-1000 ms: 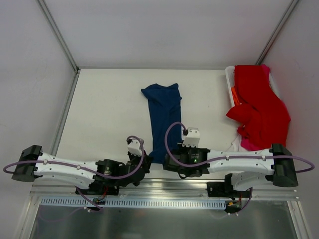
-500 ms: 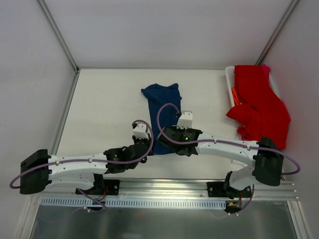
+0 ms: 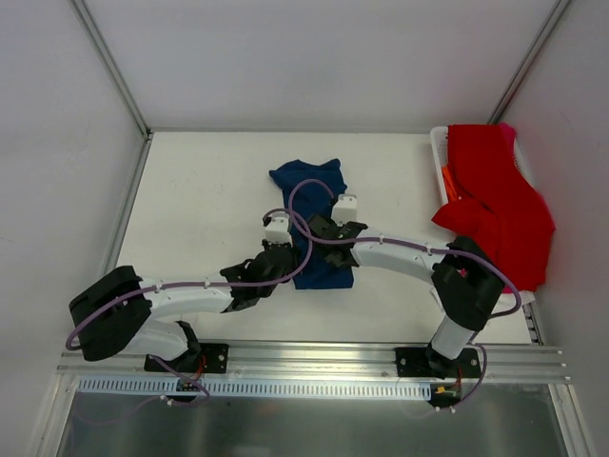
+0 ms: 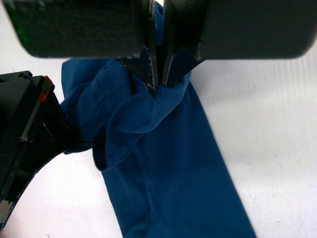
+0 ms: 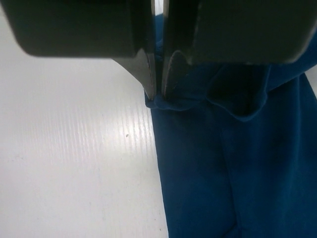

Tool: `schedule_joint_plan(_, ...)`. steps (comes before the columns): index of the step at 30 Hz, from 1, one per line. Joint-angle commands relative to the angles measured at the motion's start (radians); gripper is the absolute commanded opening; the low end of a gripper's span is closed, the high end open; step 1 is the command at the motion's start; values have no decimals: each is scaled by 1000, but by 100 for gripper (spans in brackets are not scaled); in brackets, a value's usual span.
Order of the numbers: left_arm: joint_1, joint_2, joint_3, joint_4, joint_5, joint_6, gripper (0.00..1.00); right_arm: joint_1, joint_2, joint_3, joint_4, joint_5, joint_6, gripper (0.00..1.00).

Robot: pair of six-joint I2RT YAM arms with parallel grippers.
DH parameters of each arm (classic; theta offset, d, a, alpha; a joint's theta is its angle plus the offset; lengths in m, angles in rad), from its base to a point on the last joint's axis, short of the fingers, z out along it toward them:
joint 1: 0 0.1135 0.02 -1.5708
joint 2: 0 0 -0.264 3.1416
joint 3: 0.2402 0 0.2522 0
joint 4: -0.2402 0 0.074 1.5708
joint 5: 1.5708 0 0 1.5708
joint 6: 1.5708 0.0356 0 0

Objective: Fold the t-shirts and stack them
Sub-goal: Fold the folded rectangular tshirt in 1/3 of the way

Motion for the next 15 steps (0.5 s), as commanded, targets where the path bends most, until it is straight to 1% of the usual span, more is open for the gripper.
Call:
schedule_joint_plan(1, 36, 40, 46, 112, 46, 39, 0, -29, 43, 64, 56, -2, -63, 0)
schedule_joint_plan(7, 64, 142, 59, 178, 77, 37, 0, -69, 108, 81, 98, -22, -83, 0)
schedule_joint_plan(15, 72, 246, 49, 265, 72, 48, 0, -86, 141, 89, 105, 9, -79, 0)
